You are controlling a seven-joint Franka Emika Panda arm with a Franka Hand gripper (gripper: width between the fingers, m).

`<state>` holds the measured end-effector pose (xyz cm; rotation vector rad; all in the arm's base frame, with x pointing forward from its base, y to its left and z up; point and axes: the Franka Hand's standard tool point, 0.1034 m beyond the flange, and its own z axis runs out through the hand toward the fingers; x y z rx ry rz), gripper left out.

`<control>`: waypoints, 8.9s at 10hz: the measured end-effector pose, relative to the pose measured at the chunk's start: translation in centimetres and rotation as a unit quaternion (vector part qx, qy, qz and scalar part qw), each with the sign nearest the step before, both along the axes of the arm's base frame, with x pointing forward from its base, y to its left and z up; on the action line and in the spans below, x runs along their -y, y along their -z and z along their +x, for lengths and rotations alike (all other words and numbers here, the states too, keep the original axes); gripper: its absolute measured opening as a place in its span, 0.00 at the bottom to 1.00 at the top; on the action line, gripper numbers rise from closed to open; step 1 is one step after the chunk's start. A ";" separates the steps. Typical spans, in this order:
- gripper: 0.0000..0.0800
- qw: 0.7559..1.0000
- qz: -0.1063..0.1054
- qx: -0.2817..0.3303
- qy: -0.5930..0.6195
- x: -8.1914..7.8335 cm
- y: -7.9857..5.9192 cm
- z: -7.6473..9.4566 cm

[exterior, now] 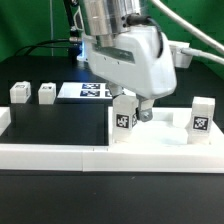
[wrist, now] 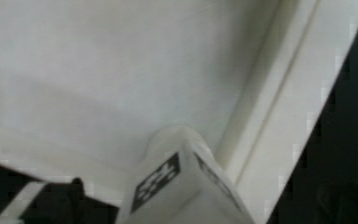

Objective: Assemble square table

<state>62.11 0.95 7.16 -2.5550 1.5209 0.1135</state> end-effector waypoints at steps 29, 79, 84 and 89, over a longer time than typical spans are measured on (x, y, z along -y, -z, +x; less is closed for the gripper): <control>0.80 0.970 -0.009 -0.023 0.243 -2.4 1.9 -1.5; 0.49 0.856 -0.025 -0.066 0.512 0.0 0.6 0.0; 0.80 0.858 -0.025 -0.066 0.508 -0.1 0.6 0.0; 0.81 0.859 -0.025 -0.066 0.507 -0.1 0.6 0.0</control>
Offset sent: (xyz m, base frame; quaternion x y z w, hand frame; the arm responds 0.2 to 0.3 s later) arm -0.0059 0.0055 -0.0071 -0.0104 0.0372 -0.1665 0.9853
